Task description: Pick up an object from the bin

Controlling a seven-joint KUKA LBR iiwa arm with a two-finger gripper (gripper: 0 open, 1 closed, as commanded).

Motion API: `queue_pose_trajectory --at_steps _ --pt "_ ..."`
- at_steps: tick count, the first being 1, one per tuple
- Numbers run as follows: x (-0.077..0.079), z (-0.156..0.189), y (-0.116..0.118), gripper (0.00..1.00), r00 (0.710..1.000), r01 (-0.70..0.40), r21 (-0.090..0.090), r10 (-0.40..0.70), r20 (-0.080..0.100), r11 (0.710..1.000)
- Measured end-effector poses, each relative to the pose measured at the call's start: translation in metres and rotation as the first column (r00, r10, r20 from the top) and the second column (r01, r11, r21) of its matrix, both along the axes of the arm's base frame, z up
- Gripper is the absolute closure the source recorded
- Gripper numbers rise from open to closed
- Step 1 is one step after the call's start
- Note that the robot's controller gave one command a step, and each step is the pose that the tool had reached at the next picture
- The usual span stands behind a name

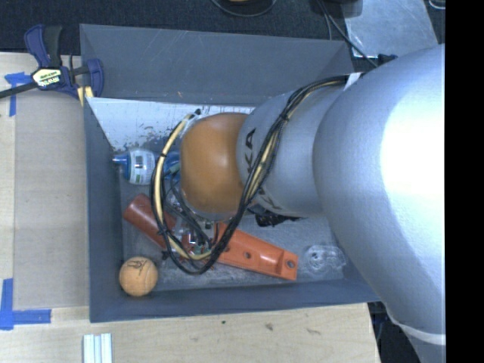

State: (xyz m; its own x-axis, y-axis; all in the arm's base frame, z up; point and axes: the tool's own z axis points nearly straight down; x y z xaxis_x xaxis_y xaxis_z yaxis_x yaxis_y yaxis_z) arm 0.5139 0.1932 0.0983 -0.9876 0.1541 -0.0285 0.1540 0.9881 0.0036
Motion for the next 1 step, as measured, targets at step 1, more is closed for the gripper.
queue_pose_trajectory --at_steps 1 --pt "0.0351 -0.0215 0.0215 0.0 0.863 0.504 0.01 -0.504 -0.017 0.863"
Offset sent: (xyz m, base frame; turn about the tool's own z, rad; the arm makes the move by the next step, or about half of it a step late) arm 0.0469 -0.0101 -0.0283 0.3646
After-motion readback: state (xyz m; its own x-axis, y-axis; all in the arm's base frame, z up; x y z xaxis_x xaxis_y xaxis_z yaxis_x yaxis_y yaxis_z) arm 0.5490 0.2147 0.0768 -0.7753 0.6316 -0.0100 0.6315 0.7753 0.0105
